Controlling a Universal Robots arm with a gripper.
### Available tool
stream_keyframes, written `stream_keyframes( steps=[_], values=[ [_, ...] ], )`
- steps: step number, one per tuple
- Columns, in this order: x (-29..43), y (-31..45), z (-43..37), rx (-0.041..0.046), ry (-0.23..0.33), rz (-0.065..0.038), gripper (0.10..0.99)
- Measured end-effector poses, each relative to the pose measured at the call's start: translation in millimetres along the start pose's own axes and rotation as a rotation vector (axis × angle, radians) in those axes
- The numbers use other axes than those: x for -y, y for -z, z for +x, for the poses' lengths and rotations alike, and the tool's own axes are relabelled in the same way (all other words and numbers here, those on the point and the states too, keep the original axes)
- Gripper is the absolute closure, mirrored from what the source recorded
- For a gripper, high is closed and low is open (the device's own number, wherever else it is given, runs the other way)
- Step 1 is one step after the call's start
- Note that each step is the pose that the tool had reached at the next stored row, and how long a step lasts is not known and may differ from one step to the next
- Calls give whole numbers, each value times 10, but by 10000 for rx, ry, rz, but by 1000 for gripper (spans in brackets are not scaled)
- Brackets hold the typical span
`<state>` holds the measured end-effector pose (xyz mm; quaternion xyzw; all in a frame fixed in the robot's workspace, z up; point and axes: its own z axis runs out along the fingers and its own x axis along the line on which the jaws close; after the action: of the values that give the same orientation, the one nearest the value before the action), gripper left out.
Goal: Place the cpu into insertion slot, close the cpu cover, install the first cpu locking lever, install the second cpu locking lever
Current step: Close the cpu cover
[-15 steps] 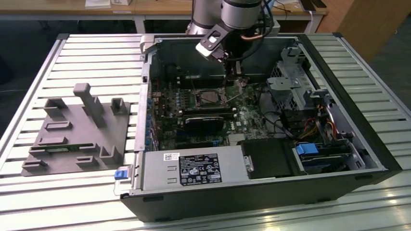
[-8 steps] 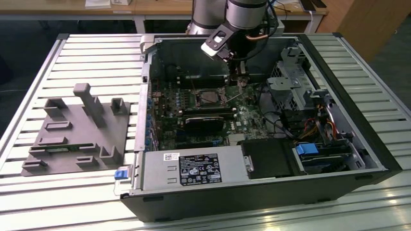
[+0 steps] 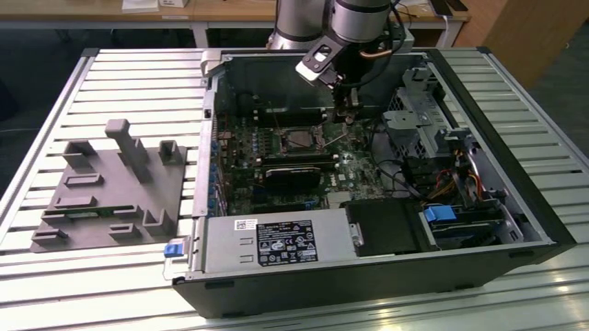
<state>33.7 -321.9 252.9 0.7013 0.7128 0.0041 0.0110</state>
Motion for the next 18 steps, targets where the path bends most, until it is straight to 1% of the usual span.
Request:
stream_keyframes(
  steps=[11,18],
  values=[
    [-184,-20,35,4,3,30,980],
    [-277,-28,50,22,4,51,980]
  ],
)
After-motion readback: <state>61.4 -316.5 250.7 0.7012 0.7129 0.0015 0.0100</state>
